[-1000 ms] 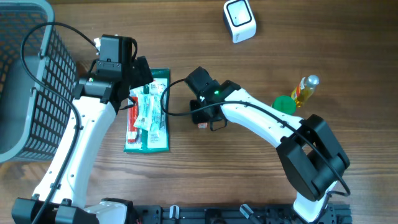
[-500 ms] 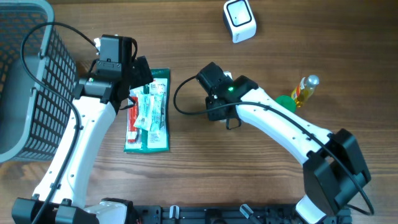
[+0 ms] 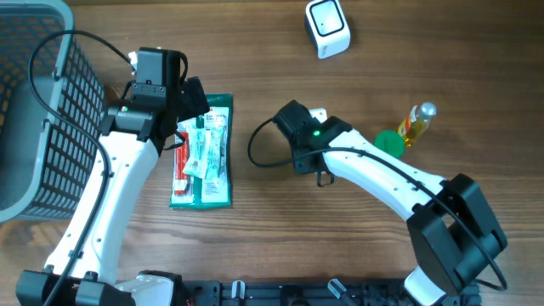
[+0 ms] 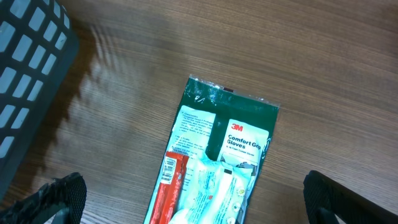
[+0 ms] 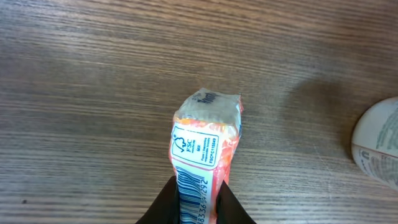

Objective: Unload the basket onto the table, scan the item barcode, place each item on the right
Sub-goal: 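Reach the right gripper to the orange Kleenex pack and grasp it, then lift the Kleenex pack with the right gripper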

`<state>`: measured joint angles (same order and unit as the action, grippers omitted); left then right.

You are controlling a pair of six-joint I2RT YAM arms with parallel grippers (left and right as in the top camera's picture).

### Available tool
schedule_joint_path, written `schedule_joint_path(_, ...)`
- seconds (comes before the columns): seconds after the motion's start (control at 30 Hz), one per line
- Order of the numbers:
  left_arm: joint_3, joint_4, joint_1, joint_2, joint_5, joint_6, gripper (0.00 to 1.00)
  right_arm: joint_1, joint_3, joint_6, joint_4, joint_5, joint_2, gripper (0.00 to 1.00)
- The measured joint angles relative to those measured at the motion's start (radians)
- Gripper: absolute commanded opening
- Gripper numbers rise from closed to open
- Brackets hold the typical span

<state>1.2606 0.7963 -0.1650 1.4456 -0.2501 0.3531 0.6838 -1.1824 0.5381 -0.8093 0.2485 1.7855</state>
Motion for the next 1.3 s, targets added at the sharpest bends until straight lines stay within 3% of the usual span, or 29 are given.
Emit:
schedule_joint_path(0.1,0.000,0.000,0.000,0.000,0.000,0.000,1.00,0.000,0.002,0.000,0.010,0.001,0.000,0.20)
schedule_joint_path(0.13,0.000,0.000,0.000,0.000,0.000,0.000,1.00,0.000,0.002,0.000,0.012,0.000,0.000,0.26)
schedule_joint_path(0.17,0.000,0.000,0.000,0.000,0.000,0.000,1.00,0.000,0.002,0.000,0.015,0.000,0.000,0.41)
schedule_joint_path(0.23,0.000,0.000,0.000,0.000,0.000,0.000,1.00,0.000,0.002,0.006,0.026,-0.002,0.000,0.50)
schedule_joint_path(0.53,0.000,0.000,0.000,0.000,0.000,0.000,1.00,0.000,0.002,0.011,0.111,-0.153,0.000,0.48)
schedule_joint_path(0.7,0.000,0.000,0.000,0.000,0.000,0.000,1.00,-0.006,0.002,0.011,0.113,-0.185,0.000,0.35)
schedule_joint_path(0.9,0.000,0.000,0.000,0.000,0.000,0.000,1.00,-0.219,0.002,-0.008,0.113,-0.361,0.000,0.26)
schedule_joint_path(1.13,0.000,0.000,0.000,0.000,0.000,0.000,1.00,-0.218,0.012,-0.011,0.111,-0.431,0.000,0.27)
schedule_joint_path(1.3,0.000,0.000,0.000,0.000,0.000,0.000,1.00,-0.218,0.131,-0.011,0.267,-0.478,0.000,0.27)
